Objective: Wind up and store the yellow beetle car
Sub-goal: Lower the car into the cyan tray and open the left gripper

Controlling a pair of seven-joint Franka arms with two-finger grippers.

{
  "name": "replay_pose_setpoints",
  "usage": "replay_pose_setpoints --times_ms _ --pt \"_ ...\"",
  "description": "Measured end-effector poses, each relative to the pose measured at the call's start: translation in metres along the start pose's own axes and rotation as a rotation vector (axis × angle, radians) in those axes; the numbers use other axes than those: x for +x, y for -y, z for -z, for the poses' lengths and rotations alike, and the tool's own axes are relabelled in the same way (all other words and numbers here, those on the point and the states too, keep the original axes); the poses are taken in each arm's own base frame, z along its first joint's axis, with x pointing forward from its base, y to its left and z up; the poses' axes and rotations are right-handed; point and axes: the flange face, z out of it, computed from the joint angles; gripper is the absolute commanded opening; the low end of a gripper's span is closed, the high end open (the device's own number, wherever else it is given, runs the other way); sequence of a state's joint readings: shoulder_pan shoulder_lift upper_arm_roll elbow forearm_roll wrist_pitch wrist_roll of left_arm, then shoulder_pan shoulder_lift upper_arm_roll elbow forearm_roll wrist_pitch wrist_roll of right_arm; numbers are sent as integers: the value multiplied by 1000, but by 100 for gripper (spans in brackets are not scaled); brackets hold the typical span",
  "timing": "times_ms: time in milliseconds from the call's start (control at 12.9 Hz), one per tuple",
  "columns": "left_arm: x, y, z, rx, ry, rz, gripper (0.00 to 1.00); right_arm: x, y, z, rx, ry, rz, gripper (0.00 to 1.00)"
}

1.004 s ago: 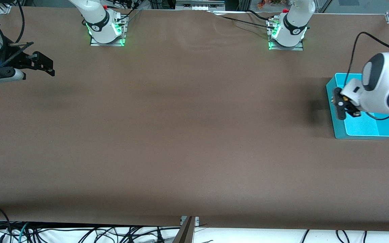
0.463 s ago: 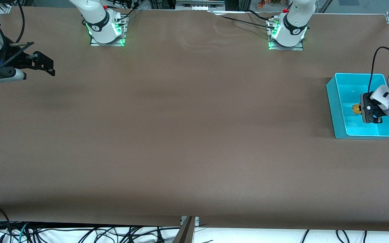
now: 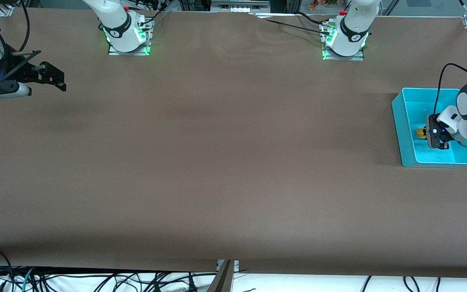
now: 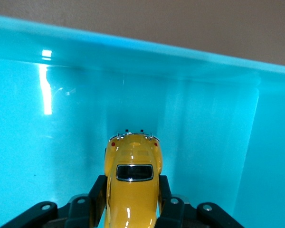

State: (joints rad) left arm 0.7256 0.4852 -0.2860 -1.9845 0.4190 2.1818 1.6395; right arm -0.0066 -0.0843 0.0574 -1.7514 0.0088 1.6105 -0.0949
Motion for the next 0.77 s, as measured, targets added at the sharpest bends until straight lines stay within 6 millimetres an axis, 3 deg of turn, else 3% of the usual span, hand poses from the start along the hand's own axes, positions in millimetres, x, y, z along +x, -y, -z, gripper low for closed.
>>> replay_pose_setpoints --times_ms 77,309,463,618,772 --pt "-2 0 -3 3 -4 2 100 0 0 0 0 0 0 100" --pt "3 4 -5 16 -9 -6 100 0 0 0 0 1 1 100" --pt "5 7 6 27 -3 -11 100 0 1 0 0 1 1 100" --pt "11 9 44 26 20 -17 100 0 1 0 0 1 2 100" --pt "33 8 109 19 58 -6 100 0 2 0 0 1 3 100"
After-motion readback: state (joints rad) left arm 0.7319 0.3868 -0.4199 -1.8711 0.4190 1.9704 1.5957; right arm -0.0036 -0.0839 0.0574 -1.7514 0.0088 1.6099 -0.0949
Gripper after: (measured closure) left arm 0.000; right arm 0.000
